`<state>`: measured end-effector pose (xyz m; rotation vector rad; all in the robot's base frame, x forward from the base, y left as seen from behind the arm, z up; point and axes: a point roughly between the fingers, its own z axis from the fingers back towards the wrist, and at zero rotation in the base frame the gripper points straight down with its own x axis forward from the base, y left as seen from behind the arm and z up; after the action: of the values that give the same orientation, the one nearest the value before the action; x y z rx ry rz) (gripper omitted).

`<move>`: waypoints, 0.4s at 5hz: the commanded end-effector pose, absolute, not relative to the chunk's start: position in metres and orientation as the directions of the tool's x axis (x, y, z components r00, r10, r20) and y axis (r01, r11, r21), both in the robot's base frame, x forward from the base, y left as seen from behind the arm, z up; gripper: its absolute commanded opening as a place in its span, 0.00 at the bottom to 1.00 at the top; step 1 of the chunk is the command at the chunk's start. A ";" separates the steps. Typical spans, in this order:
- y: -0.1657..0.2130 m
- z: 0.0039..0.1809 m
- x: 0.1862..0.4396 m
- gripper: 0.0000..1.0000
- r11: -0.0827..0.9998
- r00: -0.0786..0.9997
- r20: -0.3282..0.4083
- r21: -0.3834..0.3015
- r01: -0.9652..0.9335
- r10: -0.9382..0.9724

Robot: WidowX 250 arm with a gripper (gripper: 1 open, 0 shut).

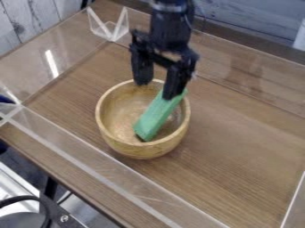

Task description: Put the green block in the brown bowl

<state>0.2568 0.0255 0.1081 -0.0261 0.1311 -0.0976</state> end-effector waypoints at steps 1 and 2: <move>0.031 0.148 0.263 1.00 0.997 0.997 -0.013 -0.019 0.080 -0.081; 0.030 0.144 0.257 1.00 0.997 0.998 -0.008 -0.023 0.070 -0.070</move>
<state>0.2540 0.0286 0.1280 -0.0322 0.0771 -0.0728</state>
